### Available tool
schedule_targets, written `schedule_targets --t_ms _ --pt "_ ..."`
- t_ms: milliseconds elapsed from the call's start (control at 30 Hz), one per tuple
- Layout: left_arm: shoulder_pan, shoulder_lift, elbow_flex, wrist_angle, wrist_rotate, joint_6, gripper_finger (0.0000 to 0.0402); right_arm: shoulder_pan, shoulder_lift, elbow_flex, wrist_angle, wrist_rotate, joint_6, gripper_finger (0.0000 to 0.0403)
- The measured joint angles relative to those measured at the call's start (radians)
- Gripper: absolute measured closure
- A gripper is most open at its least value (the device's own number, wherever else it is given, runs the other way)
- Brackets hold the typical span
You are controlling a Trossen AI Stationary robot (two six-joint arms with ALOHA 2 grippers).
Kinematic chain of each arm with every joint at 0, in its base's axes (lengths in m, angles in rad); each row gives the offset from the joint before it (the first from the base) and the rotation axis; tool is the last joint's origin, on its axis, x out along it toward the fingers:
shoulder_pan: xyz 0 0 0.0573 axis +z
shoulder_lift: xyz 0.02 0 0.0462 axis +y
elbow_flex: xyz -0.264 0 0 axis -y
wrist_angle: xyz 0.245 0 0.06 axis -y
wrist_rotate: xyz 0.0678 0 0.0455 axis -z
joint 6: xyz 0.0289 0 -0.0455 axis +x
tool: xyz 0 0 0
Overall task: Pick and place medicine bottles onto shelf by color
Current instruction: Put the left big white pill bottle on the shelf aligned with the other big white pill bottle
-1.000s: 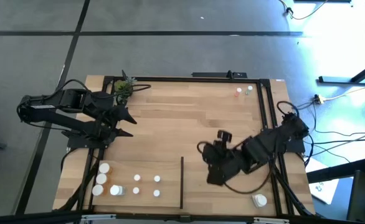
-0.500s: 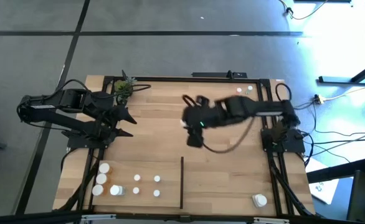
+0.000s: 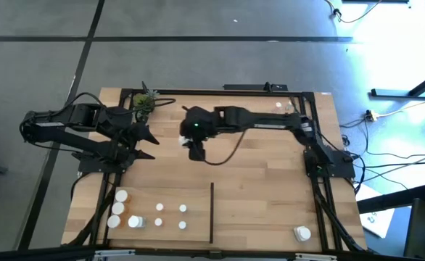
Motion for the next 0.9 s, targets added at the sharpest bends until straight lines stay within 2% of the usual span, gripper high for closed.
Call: schedule_targets --t_ms 133,333,900 --pt "0.0 0.0 0.0 0.0 0.0 0.0 0.0134 -0.013 0.064 0.0 0.109 -0.031 -0.029 0.0218" --pt "0.0 0.0 0.0 0.0 0.0 0.0 0.0134 -0.019 0.14 0.0 0.142 -0.105 -0.021 0.0216" --pt "0.0 0.0 0.0 0.0 0.0 0.0 0.0134 -0.024 0.266 0.0 0.349 -0.187 0.03 0.0216"
